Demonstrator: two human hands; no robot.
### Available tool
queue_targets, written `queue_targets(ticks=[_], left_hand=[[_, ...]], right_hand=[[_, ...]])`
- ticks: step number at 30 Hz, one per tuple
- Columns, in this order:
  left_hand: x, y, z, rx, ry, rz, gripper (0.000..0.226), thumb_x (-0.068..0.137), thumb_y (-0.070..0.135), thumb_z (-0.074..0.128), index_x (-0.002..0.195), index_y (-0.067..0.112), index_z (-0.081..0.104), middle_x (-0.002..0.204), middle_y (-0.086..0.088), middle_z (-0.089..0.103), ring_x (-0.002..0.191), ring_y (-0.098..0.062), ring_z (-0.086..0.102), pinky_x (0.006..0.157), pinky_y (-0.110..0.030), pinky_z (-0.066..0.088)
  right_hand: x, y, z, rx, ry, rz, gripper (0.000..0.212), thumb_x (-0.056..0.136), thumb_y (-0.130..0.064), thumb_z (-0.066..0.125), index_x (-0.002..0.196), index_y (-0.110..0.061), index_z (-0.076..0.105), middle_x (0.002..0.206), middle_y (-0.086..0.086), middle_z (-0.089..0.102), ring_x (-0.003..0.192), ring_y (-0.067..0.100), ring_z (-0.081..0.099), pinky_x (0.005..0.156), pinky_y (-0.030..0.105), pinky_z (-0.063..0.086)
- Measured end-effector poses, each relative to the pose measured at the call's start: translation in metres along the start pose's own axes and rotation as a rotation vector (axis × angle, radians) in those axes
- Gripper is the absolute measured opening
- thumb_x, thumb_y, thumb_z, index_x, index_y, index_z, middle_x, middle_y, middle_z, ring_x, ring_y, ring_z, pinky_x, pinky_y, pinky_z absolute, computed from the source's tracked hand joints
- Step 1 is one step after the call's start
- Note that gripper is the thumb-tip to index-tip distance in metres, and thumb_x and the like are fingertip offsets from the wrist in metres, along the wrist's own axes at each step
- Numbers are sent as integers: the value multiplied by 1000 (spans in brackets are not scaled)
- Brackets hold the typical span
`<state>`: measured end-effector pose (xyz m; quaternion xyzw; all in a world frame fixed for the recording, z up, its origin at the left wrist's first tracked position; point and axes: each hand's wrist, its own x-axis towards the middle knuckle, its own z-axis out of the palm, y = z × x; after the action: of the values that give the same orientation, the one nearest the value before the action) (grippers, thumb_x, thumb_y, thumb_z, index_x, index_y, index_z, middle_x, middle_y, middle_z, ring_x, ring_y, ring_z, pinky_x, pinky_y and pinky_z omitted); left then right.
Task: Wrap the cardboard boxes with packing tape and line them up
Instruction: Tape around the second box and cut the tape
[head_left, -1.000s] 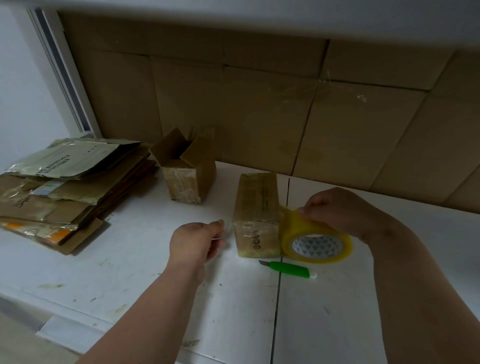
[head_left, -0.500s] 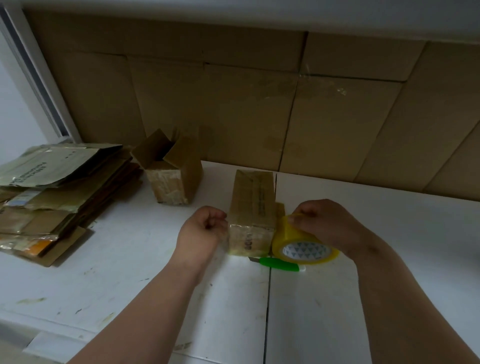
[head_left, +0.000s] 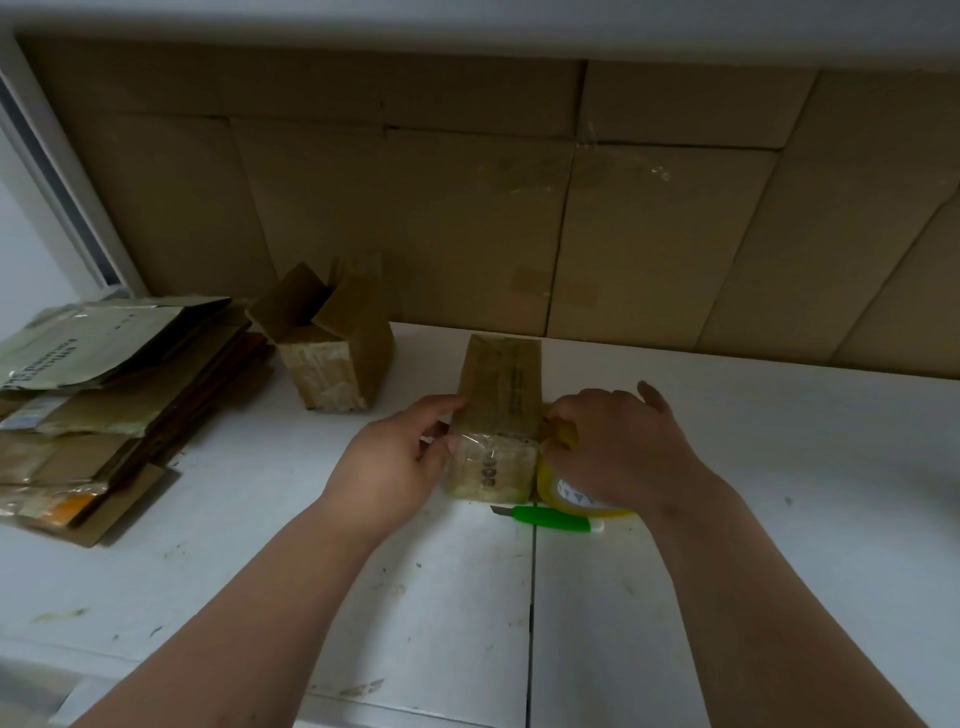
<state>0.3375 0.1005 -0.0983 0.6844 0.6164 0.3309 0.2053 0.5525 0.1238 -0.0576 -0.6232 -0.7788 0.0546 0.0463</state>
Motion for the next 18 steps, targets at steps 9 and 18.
queue_targets(ticks=[9,18], left_hand=[[8,-2,-10,-302,-102,-103,39,101,8,49,125,37,60,101,20,68,80,12,64,80,-14,50],[10,-11,-4,-251,-61,-58,39,94,13,63,126,35,64,101,21,72,89,6,68,94,-25,52]], right_hand=[[-1,4,1,36,10,-24,42,92,-58,48,127,-37,56,128,-11,59,126,17,50,122,52,4],[3,-2,6,-6,66,16,38,86,-65,51,108,-35,59,107,-11,64,115,17,56,120,50,11]])
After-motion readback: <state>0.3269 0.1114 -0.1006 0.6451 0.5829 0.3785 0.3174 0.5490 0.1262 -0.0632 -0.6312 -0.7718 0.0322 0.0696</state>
